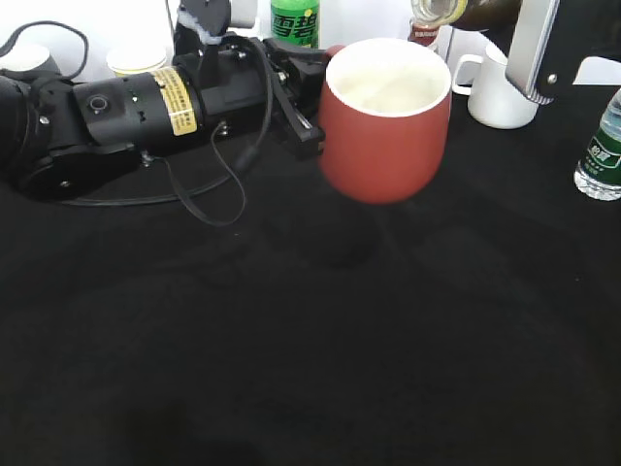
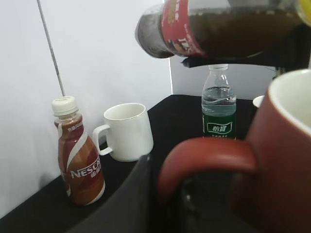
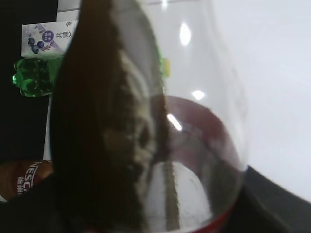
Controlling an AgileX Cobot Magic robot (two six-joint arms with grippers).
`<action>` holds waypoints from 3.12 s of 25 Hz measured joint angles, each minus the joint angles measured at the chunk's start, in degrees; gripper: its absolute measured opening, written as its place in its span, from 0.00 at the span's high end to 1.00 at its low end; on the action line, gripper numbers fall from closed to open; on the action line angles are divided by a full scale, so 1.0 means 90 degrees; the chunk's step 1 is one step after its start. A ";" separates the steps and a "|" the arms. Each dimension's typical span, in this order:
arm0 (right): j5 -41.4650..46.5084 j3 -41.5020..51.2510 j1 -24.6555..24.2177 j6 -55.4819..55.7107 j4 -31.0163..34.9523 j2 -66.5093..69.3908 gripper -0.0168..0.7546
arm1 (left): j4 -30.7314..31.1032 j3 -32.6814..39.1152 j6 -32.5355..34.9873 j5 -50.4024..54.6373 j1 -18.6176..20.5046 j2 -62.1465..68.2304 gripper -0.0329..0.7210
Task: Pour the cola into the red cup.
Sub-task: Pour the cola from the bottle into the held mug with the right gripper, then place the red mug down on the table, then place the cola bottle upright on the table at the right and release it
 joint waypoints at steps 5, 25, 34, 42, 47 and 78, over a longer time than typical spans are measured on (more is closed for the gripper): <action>-0.0006 0.0000 0.0000 -0.0315 0.0000 0.0000 0.36 | 0.0033 0.0000 -0.0023 0.0000 0.0000 0.0000 0.86; -0.0020 0.0000 0.0000 -0.1178 0.0000 0.0000 0.36 | -0.0230 0.0000 -0.0023 0.0142 -0.0143 0.0000 0.86; -0.0020 0.0000 0.0000 -0.1219 0.0000 0.0000 0.36 | -0.0224 0.0000 -0.0017 0.0377 -0.0143 0.0000 0.86; -0.0026 0.0000 0.0000 -0.1243 0.0000 0.0000 0.36 | -0.0100 0.0000 -0.0044 0.0389 -0.0143 0.0000 0.86; -0.0026 0.0000 0.0000 -0.1243 0.0009 0.0000 0.36 | 0.0155 0.0000 -0.0117 0.0416 -0.0143 0.0002 0.86; -0.0621 -0.0006 0.0000 0.8892 0.0044 0.0000 0.36 | -0.0497 0.0093 0.0403 -0.0796 0.3136 0.1303 0.86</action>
